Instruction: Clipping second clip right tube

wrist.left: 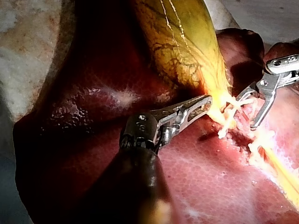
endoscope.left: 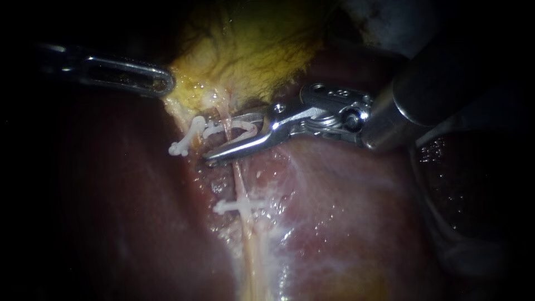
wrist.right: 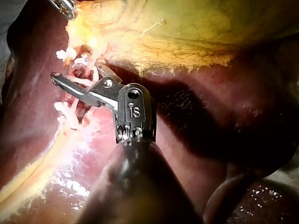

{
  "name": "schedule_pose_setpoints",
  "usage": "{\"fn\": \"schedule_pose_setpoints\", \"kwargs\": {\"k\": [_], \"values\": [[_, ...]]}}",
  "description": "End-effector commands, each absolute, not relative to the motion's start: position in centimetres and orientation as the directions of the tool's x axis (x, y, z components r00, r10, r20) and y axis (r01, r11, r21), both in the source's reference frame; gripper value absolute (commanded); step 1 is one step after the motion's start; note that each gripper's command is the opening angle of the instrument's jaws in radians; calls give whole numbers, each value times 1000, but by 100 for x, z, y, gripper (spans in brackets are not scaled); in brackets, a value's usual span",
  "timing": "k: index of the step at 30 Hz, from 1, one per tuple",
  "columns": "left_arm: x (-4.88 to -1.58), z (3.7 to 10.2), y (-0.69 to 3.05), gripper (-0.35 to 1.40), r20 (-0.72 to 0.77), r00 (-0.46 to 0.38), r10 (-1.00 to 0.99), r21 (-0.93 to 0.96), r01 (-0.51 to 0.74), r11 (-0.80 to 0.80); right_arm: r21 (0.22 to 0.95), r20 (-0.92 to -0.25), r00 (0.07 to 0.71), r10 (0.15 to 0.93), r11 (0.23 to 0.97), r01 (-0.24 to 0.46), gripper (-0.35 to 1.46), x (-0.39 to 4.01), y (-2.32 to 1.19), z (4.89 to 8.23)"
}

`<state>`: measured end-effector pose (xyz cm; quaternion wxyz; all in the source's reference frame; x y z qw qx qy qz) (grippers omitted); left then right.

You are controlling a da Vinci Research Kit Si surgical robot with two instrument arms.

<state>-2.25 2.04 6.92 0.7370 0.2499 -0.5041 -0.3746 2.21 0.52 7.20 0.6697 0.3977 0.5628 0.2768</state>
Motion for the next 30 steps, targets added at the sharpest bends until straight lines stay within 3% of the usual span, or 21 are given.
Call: {"fn": "schedule_pose_setpoints", "kwargs": {"k": [1,13,21,30], "values": [[-225,692,204,-35,556,211,-804,746,300,594,844,-534,214,818,531,78,49,221,52,720],[-225,692,204,-35,556,211,-804,746,300,595,841,-540,219,813,535,86,49,219,43,725],[-224,692,204,-35,556,211,-804,746,300,595,829,-559,244,793,543,134,49,219,23,734],[-223,692,204,-35,556,212,-804,746,299,595,844,-536,283,795,506,179,48,222,1,739]]}}
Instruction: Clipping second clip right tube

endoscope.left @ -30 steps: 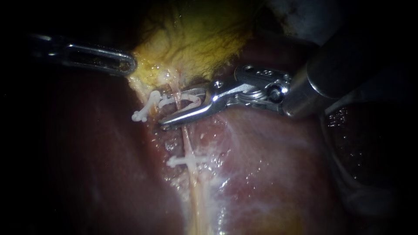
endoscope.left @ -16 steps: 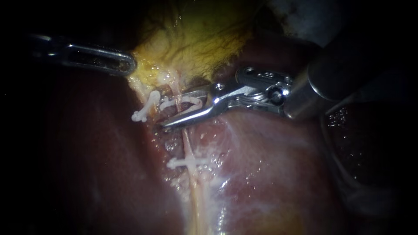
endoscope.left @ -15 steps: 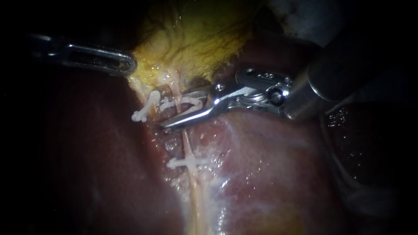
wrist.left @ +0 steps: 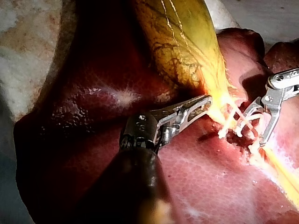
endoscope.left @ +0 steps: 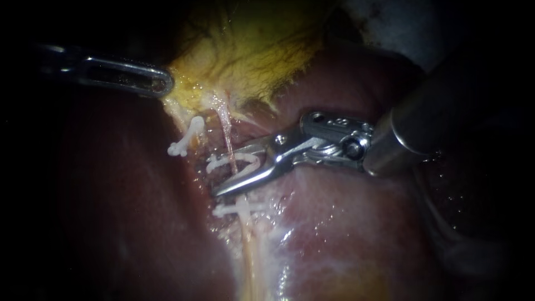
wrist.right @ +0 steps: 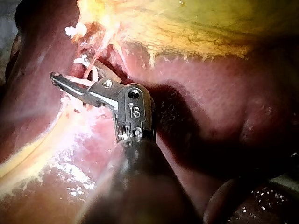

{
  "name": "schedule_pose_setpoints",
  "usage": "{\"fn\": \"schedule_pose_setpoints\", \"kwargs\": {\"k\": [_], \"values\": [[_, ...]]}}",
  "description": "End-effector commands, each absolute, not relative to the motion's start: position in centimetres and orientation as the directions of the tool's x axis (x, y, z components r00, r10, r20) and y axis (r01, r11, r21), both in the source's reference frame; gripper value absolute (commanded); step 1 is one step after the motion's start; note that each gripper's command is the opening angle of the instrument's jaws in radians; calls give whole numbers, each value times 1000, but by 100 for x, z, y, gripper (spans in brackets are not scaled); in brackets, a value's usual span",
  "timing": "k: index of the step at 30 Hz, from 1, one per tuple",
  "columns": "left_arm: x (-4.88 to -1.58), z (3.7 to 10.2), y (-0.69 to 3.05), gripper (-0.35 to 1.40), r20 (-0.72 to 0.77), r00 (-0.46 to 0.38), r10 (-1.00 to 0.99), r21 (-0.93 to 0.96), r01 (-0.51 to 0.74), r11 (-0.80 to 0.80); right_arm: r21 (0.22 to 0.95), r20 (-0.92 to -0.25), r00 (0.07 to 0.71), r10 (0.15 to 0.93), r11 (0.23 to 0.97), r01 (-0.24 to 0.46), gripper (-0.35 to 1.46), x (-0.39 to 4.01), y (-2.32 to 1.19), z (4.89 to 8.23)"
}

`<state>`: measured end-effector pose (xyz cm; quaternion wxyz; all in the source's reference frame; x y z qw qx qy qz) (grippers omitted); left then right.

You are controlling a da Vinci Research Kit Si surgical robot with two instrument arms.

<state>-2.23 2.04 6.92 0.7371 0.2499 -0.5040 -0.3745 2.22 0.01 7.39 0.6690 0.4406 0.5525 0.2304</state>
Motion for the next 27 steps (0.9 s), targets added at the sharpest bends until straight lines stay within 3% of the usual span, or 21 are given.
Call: {"fn": "schedule_pose_setpoints", "kwargs": {"k": [1,8,19,27], "values": [[-223,692,204,-35,556,212,-804,746,299,595,846,-533,287,796,501,181,48,223,-1,739],[-223,692,204,-35,556,212,-804,746,299,595,864,-504,301,810,469,183,46,224,-15,739],[-223,692,204,-35,556,212,-804,746,299,595,892,-444,311,840,383,240,43,224,-29,738],[-223,692,204,-35,556,212,-804,746,299,595,897,-432,321,843,364,252,40,224,-30,737]]}}
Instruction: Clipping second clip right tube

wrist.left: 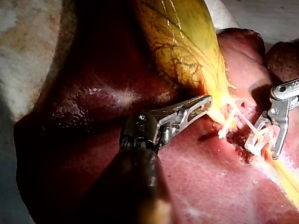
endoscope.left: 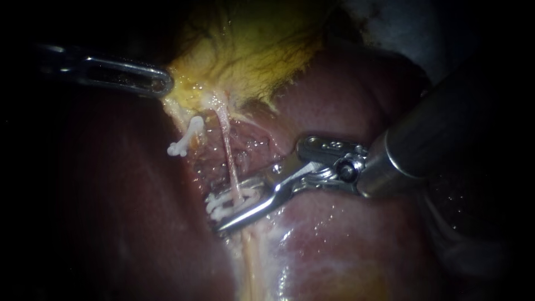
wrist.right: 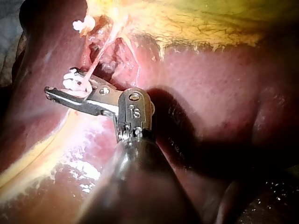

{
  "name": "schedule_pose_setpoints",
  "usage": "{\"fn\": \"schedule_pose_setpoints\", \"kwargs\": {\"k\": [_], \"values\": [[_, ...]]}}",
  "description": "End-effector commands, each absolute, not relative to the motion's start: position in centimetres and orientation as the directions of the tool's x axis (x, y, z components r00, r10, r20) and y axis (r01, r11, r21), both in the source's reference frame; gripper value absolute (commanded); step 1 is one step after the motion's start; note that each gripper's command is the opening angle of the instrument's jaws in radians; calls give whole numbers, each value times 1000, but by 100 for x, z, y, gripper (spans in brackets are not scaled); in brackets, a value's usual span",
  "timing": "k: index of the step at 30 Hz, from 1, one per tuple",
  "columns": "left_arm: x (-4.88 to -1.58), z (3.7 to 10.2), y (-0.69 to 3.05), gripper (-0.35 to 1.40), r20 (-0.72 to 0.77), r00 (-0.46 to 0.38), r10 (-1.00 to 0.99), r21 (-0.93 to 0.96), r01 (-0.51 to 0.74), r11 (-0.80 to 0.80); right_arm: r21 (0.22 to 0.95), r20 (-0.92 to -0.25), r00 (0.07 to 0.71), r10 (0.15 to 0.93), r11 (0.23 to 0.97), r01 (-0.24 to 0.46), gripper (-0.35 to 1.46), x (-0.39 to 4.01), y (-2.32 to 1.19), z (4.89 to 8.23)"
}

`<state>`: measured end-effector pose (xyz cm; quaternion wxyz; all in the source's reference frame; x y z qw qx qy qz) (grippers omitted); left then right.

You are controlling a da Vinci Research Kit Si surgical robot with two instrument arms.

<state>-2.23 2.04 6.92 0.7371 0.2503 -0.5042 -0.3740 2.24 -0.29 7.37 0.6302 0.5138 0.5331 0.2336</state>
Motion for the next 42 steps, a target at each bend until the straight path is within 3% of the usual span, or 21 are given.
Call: {"fn": "schedule_pose_setpoints", "kwargs": {"k": [1,10,21,24,28,42], "values": [[-223,692,204,-35,556,212,-804,746,299,595,899,-427,322,845,359,250,40,224,-29,737],[-223,692,204,-35,556,212,-804,746,299,595,910,-398,313,862,330,249,31,224,-27,738],[-223,692,204,-35,556,212,-804,746,299,595,937,-338,284,897,295,185,-7,222,-21,744],[-223,692,204,-35,556,212,-804,746,299,595,945,-316,288,904,274,177,-35,220,-19,745],[-223,692,204,-35,556,212,-804,746,299,595,961,-265,301,916,225,164,-35,220,-18,747],[-224,692,203,-35,557,211,-803,745,300,595,959,-268,314,911,221,176,-35,220,-18,748]]}}
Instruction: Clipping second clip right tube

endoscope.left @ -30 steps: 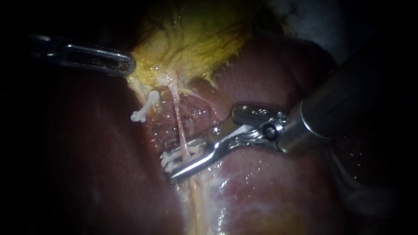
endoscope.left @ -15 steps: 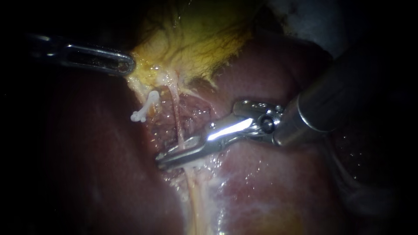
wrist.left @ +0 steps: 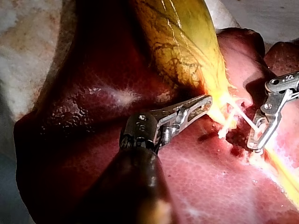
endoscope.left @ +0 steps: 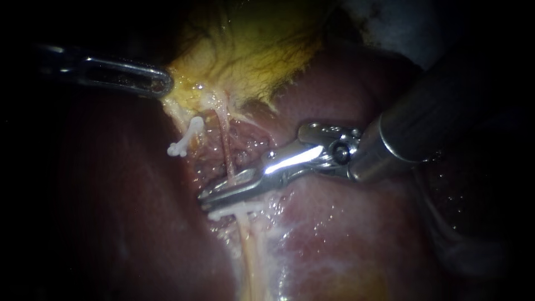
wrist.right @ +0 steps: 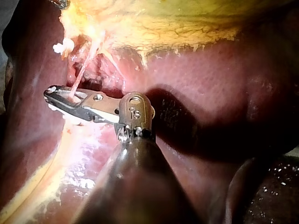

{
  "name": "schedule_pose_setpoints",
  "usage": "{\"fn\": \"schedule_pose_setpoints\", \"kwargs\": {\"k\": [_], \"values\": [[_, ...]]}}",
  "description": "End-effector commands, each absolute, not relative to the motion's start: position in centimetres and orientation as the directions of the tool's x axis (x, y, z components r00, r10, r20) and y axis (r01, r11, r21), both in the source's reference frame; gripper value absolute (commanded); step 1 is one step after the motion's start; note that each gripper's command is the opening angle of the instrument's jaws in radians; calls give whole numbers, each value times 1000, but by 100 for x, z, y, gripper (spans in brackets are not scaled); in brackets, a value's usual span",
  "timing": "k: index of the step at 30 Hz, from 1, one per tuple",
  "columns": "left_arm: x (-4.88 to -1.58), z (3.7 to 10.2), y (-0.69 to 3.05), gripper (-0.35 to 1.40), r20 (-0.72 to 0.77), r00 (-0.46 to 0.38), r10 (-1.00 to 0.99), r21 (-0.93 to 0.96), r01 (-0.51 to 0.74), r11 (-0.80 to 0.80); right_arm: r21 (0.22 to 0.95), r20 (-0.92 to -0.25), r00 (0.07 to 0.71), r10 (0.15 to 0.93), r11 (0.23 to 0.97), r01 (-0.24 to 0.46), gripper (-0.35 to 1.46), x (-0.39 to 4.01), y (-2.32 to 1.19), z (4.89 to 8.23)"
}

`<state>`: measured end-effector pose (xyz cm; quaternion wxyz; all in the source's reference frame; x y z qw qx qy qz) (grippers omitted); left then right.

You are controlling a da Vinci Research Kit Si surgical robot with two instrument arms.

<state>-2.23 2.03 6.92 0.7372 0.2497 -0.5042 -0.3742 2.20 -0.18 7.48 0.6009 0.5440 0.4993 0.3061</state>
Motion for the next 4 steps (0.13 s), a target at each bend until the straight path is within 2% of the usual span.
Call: {"fn": "schedule_pose_setpoints", "kwargs": {"k": [1,4], "values": [[-224,692,203,-35,557,211,-803,745,300,595,959,-268,314,911,221,176,-35,220,-18,748],[-224,692,203,-35,557,211,-803,745,300,595,959,-268,315,911,221,176,-35,220,-19,749]]}}
